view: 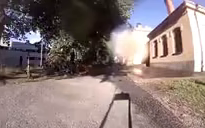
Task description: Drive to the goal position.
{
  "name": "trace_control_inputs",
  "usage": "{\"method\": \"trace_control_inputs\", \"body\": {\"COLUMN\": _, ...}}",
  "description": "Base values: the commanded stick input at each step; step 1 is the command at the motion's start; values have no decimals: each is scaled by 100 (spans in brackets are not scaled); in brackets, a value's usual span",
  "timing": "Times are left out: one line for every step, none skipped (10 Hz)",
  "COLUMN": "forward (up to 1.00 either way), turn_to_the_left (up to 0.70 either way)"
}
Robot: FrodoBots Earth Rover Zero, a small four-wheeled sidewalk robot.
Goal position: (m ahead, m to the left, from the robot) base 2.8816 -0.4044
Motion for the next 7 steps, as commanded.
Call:
{"method": "trace_control_inputs", "body": {"forward": 50, "turn_to_the_left": 0}}
{"method": "trace_control_inputs", "body": {"forward": 50, "turn_to_the_left": 0}}
{"method": "trace_control_inputs", "body": {"forward": 50, "turn_to_the_left": 0}}
{"method": "trace_control_inputs", "body": {"forward": 50, "turn_to_the_left": 0}}
{"method": "trace_control_inputs", "body": {"forward": 50, "turn_to_the_left": 0}}
{"method": "trace_control_inputs", "body": {"forward": 50, "turn_to_the_left": 0}}
{"method": "trace_control_inputs", "body": {"forward": 50, "turn_to_the_left": 0}}
